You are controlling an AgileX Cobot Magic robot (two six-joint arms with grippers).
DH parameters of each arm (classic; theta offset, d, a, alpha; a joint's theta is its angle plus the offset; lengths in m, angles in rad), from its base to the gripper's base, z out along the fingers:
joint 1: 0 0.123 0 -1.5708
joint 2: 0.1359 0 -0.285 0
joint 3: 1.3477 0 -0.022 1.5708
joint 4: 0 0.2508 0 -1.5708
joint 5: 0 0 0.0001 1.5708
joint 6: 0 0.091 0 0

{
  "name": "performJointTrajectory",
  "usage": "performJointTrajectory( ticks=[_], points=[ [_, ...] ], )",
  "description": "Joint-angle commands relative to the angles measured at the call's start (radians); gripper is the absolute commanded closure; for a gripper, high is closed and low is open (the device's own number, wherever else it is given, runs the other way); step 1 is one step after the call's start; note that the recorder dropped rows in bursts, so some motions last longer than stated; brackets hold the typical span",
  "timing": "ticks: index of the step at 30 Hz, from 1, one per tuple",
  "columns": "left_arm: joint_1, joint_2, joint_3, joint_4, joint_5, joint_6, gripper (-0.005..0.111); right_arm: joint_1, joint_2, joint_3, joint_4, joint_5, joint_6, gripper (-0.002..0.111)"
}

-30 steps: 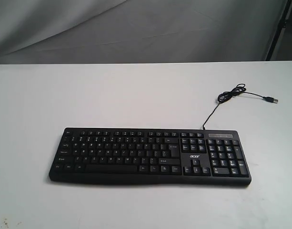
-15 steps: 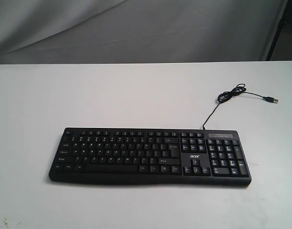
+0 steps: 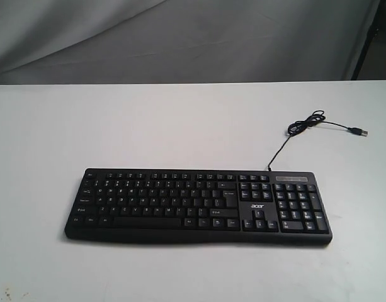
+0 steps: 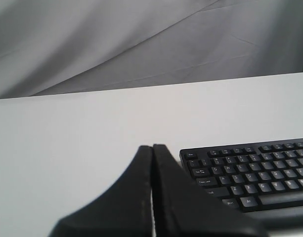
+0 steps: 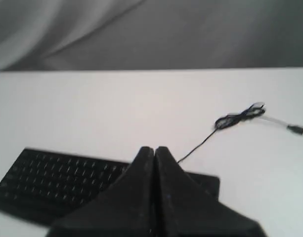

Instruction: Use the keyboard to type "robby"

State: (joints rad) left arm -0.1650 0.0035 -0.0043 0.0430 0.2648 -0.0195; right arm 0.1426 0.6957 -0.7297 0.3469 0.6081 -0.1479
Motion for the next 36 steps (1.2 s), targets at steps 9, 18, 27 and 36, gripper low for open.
performJointTrajectory(
  ticks=[9,18,27,36],
  points=[
    [-0.006,-0.003,0.004,0.005,-0.007,-0.003,0.107,0.401,0.532,-0.286,-0.003,0.175,-0.275,0.108],
    [-0.006,-0.003,0.004,0.005,-0.007,-0.003,0.107,0.55,0.906,-0.412,0.005,-0.022,-0.318,0.108],
    [-0.006,-0.003,0.004,0.005,-0.007,-0.003,0.107,0.651,1.127,-0.426,0.092,-0.288,-0.355,0.108],
    [-0.006,-0.003,0.004,0.005,-0.007,-0.003,0.107,0.652,1.331,-0.663,0.09,-0.223,-0.419,0.108]
  ],
)
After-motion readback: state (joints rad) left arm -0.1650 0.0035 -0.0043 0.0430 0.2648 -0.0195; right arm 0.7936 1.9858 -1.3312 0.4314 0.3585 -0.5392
